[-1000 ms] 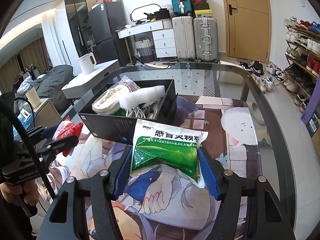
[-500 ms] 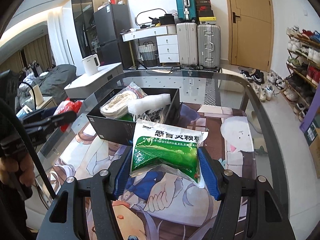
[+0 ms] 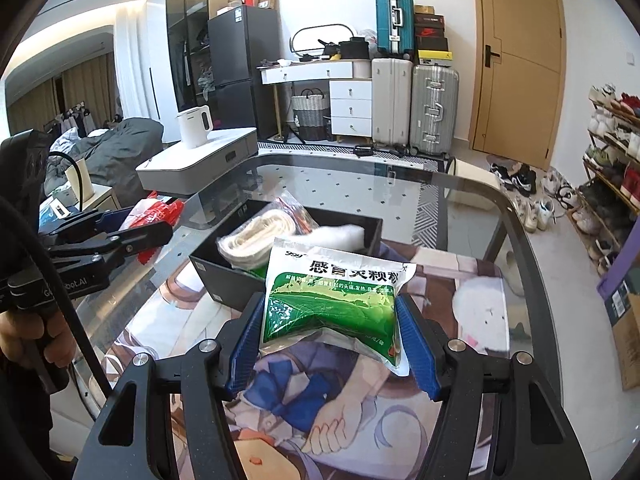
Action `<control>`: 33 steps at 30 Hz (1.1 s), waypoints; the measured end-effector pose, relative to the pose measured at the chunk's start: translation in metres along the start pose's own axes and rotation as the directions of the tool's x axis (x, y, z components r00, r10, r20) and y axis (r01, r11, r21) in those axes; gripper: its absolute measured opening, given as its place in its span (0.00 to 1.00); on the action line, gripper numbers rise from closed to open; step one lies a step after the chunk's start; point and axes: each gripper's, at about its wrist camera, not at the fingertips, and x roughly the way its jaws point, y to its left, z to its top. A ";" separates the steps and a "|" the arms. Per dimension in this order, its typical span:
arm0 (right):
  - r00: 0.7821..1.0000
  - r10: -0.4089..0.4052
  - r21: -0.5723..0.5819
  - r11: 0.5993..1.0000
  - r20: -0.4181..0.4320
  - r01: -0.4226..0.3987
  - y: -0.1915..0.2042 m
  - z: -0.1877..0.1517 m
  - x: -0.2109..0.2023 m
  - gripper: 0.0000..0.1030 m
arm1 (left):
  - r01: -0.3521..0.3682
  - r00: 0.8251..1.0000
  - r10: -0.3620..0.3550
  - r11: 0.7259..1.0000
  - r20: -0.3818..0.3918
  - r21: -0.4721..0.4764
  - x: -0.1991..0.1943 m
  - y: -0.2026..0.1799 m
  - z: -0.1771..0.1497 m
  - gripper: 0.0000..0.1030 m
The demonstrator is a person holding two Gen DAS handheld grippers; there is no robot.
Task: Organize soft objects
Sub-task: 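Carry the balloon glue bag and green packet over the black box with both grippers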
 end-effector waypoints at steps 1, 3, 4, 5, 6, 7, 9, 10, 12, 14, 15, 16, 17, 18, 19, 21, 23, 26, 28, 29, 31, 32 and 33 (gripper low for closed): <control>1.000 0.002 -0.005 1.000 -0.001 -0.002 0.002 0.002 0.001 0.63 | 0.001 1.000 -0.001 1.000 0.003 -0.001 0.001 0.001 0.002 0.54; 1.000 0.004 -0.017 1.000 -0.001 -0.004 0.004 0.008 0.004 0.63 | 0.001 1.000 -0.001 1.000 0.003 -0.001 0.003 0.002 0.005 0.54; 1.000 0.007 -0.022 1.000 -0.001 -0.007 0.005 0.009 0.005 0.63 | 0.000 1.000 0.000 1.000 0.004 -0.002 0.004 0.003 0.006 0.54; 1.000 0.009 -0.030 1.000 0.000 -0.009 0.007 0.012 0.007 0.63 | 0.001 1.000 -0.001 1.000 0.003 -0.003 0.006 0.004 0.007 0.54; 1.000 0.010 -0.034 0.999 -0.001 -0.010 0.007 0.014 0.010 0.63 | 0.003 1.000 -0.003 1.000 0.003 -0.003 0.007 0.004 0.008 0.54; 1.000 0.012 -0.039 0.999 -0.002 -0.012 0.007 0.016 0.012 0.63 | 0.002 1.000 -0.002 1.000 0.003 -0.003 0.009 0.005 0.009 0.54; 1.000 0.016 -0.045 0.999 -0.006 -0.016 0.008 0.019 0.017 0.63 | 0.004 1.000 -0.004 1.000 0.003 -0.003 0.008 0.004 0.008 0.54; 1.000 0.017 -0.048 0.999 -0.009 -0.017 0.008 0.021 0.019 0.63 | 0.004 1.000 -0.004 1.000 0.004 -0.003 0.008 0.004 0.008 0.54; 1.000 0.021 -0.053 0.998 -0.013 -0.022 0.008 0.023 0.025 0.63 | 0.007 1.000 -0.007 1.000 0.001 0.001 0.011 0.005 0.009 0.54; 0.999 0.028 -0.056 0.998 -0.019 -0.029 0.006 0.025 0.030 0.63 | 0.009 1.000 -0.009 1.000 -0.004 0.003 0.017 0.004 0.013 0.54; 0.999 0.027 -0.061 0.998 -0.022 -0.028 0.006 0.026 0.033 0.63 | 0.014 1.000 -0.014 1.000 -0.005 0.003 0.020 0.004 0.014 0.54; 0.999 0.025 -0.067 0.997 -0.027 -0.027 0.006 0.027 0.037 0.63 | 0.018 1.000 -0.018 1.000 -0.008 0.002 0.024 0.004 0.016 0.54; 0.999 0.022 -0.073 0.997 -0.034 -0.025 0.006 0.028 0.041 0.63 | 0.021 1.000 -0.021 1.000 -0.010 0.001 0.027 0.004 0.017 0.54; 0.999 0.023 -0.076 0.997 -0.038 -0.026 0.006 0.029 0.044 0.63 | 0.025 1.000 -0.025 1.000 -0.012 0.003 0.030 0.003 0.019 0.54; 0.999 0.027 -0.078 0.996 -0.044 -0.030 0.005 0.029 0.047 0.63 | 0.028 0.999 -0.028 1.000 -0.014 0.008 0.033 0.000 0.019 0.54; 0.998 0.025 -0.081 0.996 -0.058 -0.030 0.005 0.030 0.054 0.63 | 0.028 0.999 -0.028 1.000 -0.016 0.015 0.039 -0.002 0.021 0.54; 0.997 0.031 -0.087 0.996 -0.067 -0.037 0.006 0.029 0.060 0.63 | 0.032 0.999 -0.031 0.999 -0.021 0.017 0.046 -0.003 0.023 0.54; 0.996 0.031 -0.096 0.995 -0.082 -0.039 0.009 0.028 0.070 0.63 | 0.032 0.999 -0.031 0.999 -0.026 0.018 0.053 -0.003 0.022 0.54; 0.995 0.031 -0.104 0.994 -0.090 -0.040 0.011 0.027 0.075 0.63 | 0.036 0.999 -0.035 0.999 -0.035 0.014 0.059 -0.003 0.023 0.54; 0.995 0.030 -0.109 0.993 -0.098 -0.041 0.012 0.026 0.079 0.63 | 0.036 0.999 -0.035 0.999 -0.036 0.015 0.060 -0.004 0.022 0.54; 0.994 0.022 -0.124 0.992 -0.112 -0.036 0.015 0.026 0.086 0.63 | 0.038 0.998 -0.038 0.999 -0.044 0.018 0.066 -0.004 0.021 0.54; 0.992 0.026 -0.126 0.991 -0.125 -0.042 0.015 0.025 0.091 0.63 | 0.039 0.998 -0.038 0.999 -0.048 0.019 0.069 -0.005 0.020 0.54; 0.992 0.026 -0.125 0.991 -0.123 -0.041 0.015 0.025 0.094 0.63 | 0.041 0.998 -0.040 0.999 -0.053 0.021 0.072 -0.006 0.021 0.54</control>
